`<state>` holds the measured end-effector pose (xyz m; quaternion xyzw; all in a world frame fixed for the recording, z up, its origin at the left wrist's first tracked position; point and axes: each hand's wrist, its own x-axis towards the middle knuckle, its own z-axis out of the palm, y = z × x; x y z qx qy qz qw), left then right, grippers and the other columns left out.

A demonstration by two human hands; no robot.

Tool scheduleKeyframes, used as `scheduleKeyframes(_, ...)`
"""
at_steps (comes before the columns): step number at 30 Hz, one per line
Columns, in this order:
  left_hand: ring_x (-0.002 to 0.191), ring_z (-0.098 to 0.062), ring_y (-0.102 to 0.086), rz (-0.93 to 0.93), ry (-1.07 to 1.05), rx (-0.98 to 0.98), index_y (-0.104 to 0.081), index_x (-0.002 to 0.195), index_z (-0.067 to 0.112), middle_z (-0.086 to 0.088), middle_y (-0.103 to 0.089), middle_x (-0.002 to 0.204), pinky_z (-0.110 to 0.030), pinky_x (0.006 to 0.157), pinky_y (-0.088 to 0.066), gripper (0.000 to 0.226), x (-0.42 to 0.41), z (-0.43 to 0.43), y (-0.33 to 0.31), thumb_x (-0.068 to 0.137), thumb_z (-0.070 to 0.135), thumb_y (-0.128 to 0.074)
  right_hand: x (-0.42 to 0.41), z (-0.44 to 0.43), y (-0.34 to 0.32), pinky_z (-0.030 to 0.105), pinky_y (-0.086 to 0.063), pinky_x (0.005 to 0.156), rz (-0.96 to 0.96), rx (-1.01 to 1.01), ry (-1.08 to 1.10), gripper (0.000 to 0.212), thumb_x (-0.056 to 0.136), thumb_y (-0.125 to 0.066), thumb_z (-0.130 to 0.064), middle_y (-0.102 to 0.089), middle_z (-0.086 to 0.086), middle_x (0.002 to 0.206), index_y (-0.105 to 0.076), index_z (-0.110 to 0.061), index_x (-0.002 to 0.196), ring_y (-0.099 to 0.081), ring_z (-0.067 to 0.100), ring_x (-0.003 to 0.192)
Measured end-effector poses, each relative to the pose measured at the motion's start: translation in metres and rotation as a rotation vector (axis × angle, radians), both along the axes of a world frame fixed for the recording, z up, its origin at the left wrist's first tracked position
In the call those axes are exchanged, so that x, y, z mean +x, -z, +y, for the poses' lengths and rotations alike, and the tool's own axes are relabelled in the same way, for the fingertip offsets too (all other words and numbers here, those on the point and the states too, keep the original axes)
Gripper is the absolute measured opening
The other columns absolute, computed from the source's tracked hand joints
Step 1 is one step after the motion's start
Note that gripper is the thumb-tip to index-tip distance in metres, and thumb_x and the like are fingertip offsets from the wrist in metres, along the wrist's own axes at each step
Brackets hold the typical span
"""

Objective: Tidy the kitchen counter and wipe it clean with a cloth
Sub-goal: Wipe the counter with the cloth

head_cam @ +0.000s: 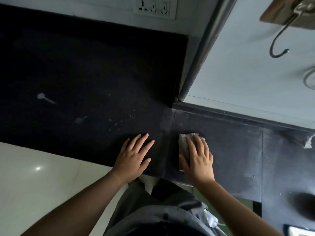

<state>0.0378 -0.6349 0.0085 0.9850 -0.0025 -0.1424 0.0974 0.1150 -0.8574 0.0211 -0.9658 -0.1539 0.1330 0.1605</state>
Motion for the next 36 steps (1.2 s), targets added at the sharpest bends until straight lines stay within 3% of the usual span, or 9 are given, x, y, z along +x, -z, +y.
scheduleKeyframes(3, 0.136, -0.024, -0.031, 0.014, -0.008, 0.017, -0.032, 0.141, 0.027, -0.002, -0.029, 0.152, -0.049, 0.107, -0.029, 0.058, 0.002, -0.001, -0.002, 0.087, 0.046, -0.037, 0.004, 0.006, -0.002, 0.052, -0.042, 0.093, -0.004, 0.009, 0.007, 0.059, 0.084, -0.041, -0.052, -0.040, 0.012, 0.143, -0.042, -0.018, 0.132, -0.020, 0.028, 0.132)
scheduleKeyframes(7, 0.137, -0.023, -0.031, 0.027, -0.020, 0.023, -0.031, 0.141, 0.028, -0.002, -0.029, 0.152, -0.048, 0.106, -0.030, 0.059, 0.002, -0.003, -0.004, 0.086, 0.047, -0.036, 0.008, 0.017, -0.002, 0.051, -0.050, 0.071, -0.035, -0.043, -0.027, 0.056, 0.077, -0.066, -0.043, -0.051, 0.012, 0.130, -0.051, -0.015, 0.123, -0.030, 0.030, 0.118)
scheduleKeyframes(10, 0.139, -0.023, -0.027, 0.045, -0.032, -0.023, -0.031, 0.142, 0.029, -0.001, -0.026, 0.153, -0.048, 0.107, -0.028, 0.058, 0.003, -0.005, -0.008, 0.087, 0.047, -0.032, 0.010, 0.016, 0.002, 0.050, -0.054, 0.064, -0.057, -0.055, -0.061, 0.055, 0.074, -0.070, -0.038, -0.055, 0.012, 0.123, -0.052, -0.017, 0.122, -0.035, 0.032, 0.111)
scheduleKeyframes(14, 0.142, -0.019, -0.012, 0.047, -0.090, -0.167, -0.029, 0.142, 0.030, 0.003, -0.016, 0.156, -0.044, 0.113, -0.015, 0.059, 0.007, -0.003, -0.012, 0.087, 0.050, -0.019, 0.013, 0.021, -0.002, 0.050, -0.050, 0.078, -0.022, 0.035, -0.009, 0.047, 0.082, -0.064, -0.033, -0.052, 0.012, 0.125, -0.053, -0.013, 0.123, -0.040, 0.036, 0.112)
scheduleKeyframes(17, 0.139, -0.017, -0.024, -0.028, -0.147, -0.292, -0.038, 0.138, 0.028, 0.001, -0.032, 0.150, -0.038, 0.111, -0.024, 0.059, 0.009, 0.009, -0.017, 0.087, 0.052, -0.019, 0.010, 0.037, -0.013, 0.043, -0.043, 0.089, -0.016, 0.114, 0.006, 0.045, 0.085, -0.062, -0.032, -0.052, 0.011, 0.125, -0.053, -0.011, 0.124, -0.040, 0.035, 0.112)
scheduleKeyframes(24, 0.133, -0.012, -0.031, -0.090, -0.238, -0.411, -0.044, 0.133, 0.026, 0.003, -0.041, 0.142, -0.033, 0.108, -0.031, 0.044, -0.001, 0.088, -0.026, 0.093, 0.042, -0.037, -0.007, 0.127, -0.026, 0.036, -0.037, 0.094, -0.034, 0.178, 0.010, 0.043, 0.087, -0.059, -0.033, -0.050, 0.008, 0.125, -0.051, -0.014, 0.125, -0.038, 0.031, 0.113)
scheduleKeyframes(30, 0.127, -0.014, -0.041, -0.106, -0.253, -0.370, -0.050, 0.128, 0.023, 0.003, -0.049, 0.134, -0.032, 0.103, -0.037, 0.056, -0.029, 0.204, -0.032, 0.086, 0.052, -0.028, 0.002, 0.215, -0.021, 0.045, -0.039, 0.092, -0.042, 0.158, 0.218, 0.043, 0.089, -0.055, -0.032, -0.044, 0.010, 0.130, -0.046, -0.015, 0.127, -0.032, 0.033, 0.117)
scheduleKeyframes(36, 0.131, -0.019, -0.037, -0.105, -0.196, -0.234, -0.048, 0.130, 0.022, -0.001, -0.043, 0.141, -0.036, 0.104, -0.036, 0.043, -0.040, 0.291, -0.018, 0.090, 0.038, -0.049, -0.004, 0.288, 0.000, 0.052, -0.042, 0.086, -0.088, 0.025, 0.322, 0.041, 0.089, -0.052, -0.031, -0.041, 0.012, 0.134, -0.045, -0.013, 0.126, -0.030, 0.036, 0.121)
